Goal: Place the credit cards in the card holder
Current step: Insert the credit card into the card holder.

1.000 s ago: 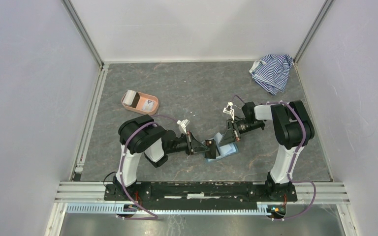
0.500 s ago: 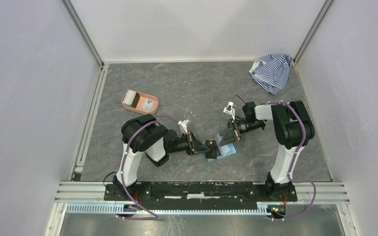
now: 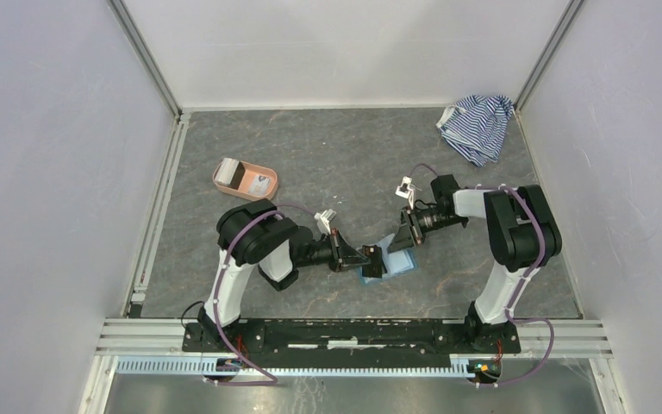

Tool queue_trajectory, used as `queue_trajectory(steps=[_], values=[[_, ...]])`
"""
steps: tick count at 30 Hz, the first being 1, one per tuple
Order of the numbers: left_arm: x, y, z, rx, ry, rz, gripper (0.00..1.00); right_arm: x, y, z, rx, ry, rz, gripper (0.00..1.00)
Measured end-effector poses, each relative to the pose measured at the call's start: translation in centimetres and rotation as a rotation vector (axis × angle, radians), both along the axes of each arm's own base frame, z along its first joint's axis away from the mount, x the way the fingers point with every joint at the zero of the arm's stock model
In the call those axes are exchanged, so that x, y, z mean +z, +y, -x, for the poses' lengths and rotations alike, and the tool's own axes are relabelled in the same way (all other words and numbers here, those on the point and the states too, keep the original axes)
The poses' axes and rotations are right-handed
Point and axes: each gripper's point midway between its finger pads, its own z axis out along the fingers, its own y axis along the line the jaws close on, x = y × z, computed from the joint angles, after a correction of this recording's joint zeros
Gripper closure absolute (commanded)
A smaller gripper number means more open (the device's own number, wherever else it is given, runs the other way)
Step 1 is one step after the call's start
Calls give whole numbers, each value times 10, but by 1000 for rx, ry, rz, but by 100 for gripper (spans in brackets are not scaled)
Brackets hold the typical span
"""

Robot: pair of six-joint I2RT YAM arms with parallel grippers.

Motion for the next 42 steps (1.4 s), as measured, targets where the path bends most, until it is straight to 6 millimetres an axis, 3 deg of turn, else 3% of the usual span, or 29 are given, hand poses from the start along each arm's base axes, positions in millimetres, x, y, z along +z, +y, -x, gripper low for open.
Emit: queue_trajectory(steps=[21, 42], values=[[2, -8, -6, 24, 129, 37, 98, -1, -7, -11, -34, -37, 43, 54], [3, -22, -5, 48, 94, -6, 98, 9, -20, -26, -68, -142, 89, 51]])
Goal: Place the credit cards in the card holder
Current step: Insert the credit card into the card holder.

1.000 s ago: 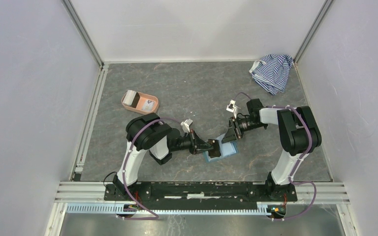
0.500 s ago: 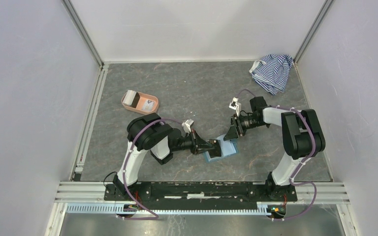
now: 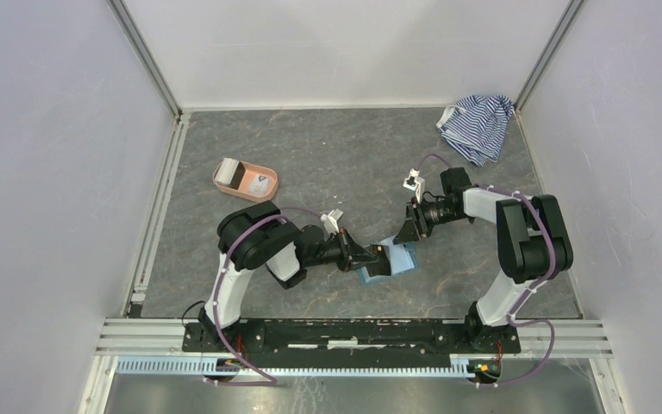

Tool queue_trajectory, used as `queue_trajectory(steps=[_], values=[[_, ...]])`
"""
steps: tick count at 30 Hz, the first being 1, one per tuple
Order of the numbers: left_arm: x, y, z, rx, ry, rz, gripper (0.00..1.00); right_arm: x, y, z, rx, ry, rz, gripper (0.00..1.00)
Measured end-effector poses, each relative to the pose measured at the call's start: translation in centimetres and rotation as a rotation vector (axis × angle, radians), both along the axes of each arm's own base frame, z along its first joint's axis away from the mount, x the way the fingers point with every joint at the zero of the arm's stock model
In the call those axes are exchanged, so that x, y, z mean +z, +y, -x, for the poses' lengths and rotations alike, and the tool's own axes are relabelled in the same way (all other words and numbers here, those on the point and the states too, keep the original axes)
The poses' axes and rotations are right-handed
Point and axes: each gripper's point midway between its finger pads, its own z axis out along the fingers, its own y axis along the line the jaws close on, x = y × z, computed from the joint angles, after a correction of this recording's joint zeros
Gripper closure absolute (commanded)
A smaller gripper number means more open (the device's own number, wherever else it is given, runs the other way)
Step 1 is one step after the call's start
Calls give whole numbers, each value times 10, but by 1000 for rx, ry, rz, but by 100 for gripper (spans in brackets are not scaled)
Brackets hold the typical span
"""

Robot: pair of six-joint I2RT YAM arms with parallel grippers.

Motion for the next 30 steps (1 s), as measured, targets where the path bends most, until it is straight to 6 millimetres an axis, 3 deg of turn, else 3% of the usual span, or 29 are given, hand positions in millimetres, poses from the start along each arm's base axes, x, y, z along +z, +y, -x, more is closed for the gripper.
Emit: queue_trajectory(steps=[14, 30], values=[[-5, -1, -8, 44, -106, -144, 98, 7, 0, 1, 14, -32, -8, 51], [-4, -9, -4, 96, -154, -138, 98, 9, -2, 1, 16, -36, -23, 50]])
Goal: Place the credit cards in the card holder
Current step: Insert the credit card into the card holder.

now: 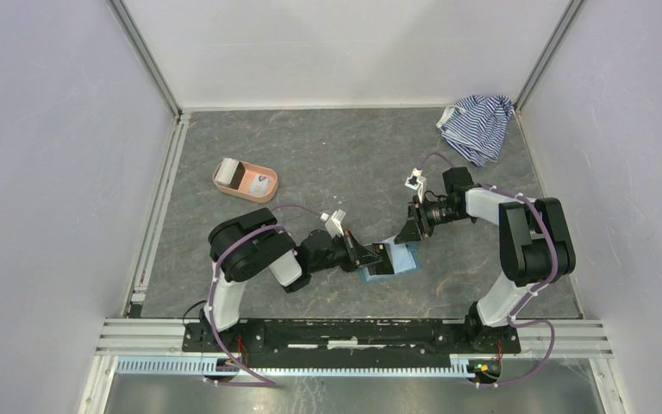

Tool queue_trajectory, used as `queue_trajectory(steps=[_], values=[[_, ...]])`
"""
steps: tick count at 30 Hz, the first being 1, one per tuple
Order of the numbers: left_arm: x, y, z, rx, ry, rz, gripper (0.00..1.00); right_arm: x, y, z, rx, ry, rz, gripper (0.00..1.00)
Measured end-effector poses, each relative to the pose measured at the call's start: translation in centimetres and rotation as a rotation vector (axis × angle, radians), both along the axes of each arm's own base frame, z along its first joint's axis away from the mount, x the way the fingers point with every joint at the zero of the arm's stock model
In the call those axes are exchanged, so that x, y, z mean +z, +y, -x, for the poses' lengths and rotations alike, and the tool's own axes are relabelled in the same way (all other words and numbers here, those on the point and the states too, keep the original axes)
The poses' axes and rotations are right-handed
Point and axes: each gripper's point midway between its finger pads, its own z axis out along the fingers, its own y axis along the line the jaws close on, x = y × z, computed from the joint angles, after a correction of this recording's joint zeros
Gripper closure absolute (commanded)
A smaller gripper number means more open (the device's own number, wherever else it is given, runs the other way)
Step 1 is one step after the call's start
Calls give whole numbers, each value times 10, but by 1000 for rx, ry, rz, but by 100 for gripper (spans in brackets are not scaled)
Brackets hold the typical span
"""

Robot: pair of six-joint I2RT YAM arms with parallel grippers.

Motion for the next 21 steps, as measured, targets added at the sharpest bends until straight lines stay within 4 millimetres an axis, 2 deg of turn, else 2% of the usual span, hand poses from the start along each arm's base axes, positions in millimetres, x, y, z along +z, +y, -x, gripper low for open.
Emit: queue_trajectory(steps=[21], values=[[0, 1, -4, 48, -42, 17, 98, 1, 0, 3, 8, -4, -6, 50]])
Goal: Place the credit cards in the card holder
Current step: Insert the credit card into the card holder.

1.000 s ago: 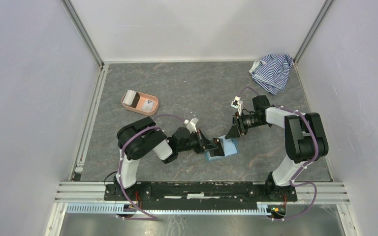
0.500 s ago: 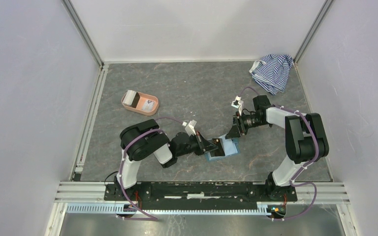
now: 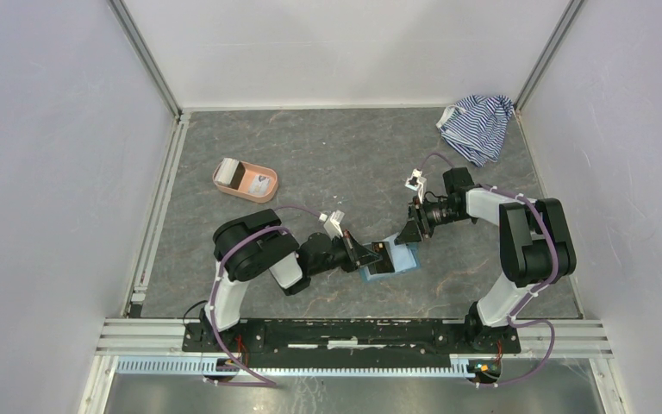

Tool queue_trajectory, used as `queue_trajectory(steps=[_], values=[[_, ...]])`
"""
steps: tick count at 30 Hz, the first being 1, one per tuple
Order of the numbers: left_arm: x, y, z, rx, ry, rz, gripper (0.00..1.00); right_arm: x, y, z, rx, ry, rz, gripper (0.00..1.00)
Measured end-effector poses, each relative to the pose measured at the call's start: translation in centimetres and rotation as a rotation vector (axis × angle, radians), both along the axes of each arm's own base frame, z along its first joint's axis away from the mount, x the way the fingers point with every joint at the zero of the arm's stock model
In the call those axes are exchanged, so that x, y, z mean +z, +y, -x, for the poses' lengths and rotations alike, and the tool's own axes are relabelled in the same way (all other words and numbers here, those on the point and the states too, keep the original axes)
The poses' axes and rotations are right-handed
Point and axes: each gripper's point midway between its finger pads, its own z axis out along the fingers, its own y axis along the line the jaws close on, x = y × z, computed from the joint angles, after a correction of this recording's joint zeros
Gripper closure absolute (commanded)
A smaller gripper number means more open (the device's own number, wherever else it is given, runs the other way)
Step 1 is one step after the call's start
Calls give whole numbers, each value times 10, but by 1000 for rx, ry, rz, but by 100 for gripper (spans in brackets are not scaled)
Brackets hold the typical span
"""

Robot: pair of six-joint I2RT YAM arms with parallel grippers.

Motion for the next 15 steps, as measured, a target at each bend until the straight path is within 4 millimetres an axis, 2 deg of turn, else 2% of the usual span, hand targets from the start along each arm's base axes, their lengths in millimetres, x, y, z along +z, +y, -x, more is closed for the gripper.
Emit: queue_trajectory(steps=[15], values=[[-1, -1, -1, -12, -51, -43, 98, -6, -3, 3, -1, 3, 25, 51]])
